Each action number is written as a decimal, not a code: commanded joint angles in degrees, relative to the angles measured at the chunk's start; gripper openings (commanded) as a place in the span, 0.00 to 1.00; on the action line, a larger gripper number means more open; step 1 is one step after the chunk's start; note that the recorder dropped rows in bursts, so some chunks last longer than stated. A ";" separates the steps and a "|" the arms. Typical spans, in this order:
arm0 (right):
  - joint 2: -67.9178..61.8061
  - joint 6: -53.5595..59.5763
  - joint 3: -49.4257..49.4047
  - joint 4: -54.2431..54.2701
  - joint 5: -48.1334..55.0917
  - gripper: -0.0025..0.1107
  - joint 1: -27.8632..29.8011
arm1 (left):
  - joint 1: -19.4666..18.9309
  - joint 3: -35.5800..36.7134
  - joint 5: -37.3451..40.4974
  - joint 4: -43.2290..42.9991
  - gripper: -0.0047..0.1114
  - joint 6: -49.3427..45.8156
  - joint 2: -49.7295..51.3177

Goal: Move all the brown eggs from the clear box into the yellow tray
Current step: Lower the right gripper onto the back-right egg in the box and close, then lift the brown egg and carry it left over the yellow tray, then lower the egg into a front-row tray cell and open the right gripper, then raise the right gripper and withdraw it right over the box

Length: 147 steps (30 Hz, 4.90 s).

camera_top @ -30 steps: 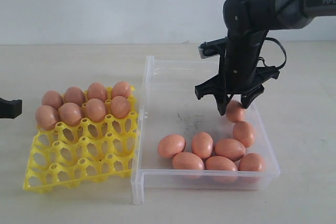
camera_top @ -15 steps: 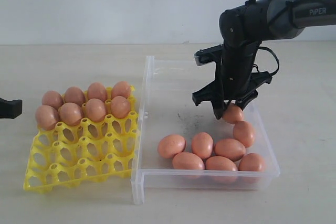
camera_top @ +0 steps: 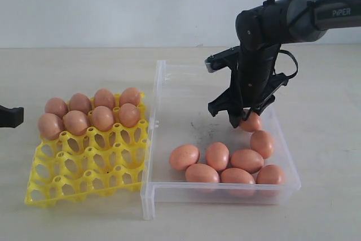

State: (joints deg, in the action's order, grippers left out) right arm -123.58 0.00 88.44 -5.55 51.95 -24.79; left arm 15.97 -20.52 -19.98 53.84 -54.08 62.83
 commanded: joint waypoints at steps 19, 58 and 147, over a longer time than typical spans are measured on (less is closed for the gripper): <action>15.81 2.08 -19.31 12.76 -55.10 0.02 -3.81 | -0.11 0.15 -0.07 -0.29 0.07 0.03 -0.45; -8.28 -49.71 -4.91 -49.82 -105.77 0.02 -19.69 | -0.11 3.10 -18.08 7.26 0.07 0.55 -0.45; -6.23 -76.94 9.91 -81.49 -89.68 0.52 -21.40 | -0.11 3.10 -17.53 6.53 0.07 0.55 -0.45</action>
State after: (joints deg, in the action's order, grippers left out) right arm -134.73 -72.39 98.50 -79.34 -37.33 -46.55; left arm 15.97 -17.68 -37.31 60.58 -54.08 62.83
